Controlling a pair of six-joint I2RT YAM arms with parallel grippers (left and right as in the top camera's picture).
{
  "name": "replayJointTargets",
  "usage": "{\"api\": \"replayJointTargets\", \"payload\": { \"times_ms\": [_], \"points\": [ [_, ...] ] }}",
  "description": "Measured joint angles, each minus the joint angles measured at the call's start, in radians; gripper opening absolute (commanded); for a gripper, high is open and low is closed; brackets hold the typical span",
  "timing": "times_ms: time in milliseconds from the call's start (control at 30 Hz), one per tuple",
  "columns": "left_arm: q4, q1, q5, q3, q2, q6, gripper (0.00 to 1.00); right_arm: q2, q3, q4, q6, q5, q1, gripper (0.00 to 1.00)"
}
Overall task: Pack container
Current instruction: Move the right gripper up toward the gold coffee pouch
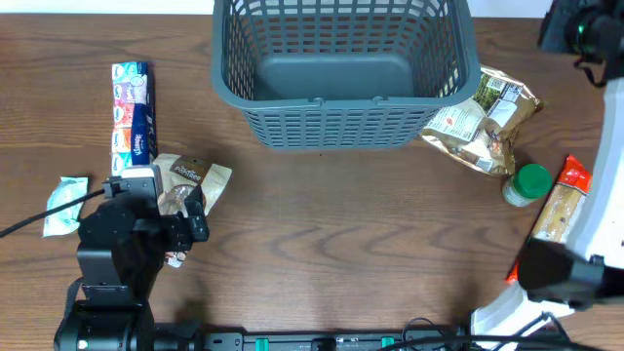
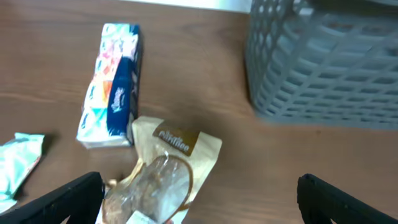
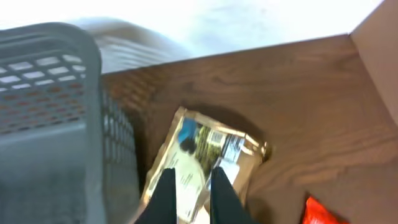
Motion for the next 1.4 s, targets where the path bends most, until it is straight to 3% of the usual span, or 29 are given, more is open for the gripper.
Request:
{"api": "replayJointTargets", "payload": {
  "times_ms": [600,1400],
  "points": [
    [-0.010,0.000,-0.039,0.000,0.000,0.003,0.98,0.225,0.008,0.059,-0.097,-0.071,0.000,0.01],
    [-0.011,0.000,-0.039,0.000,0.000,0.003,0.98,0.282,0.010,0.153,-0.232,-0.278,0.053,0.01]
  ]
}}
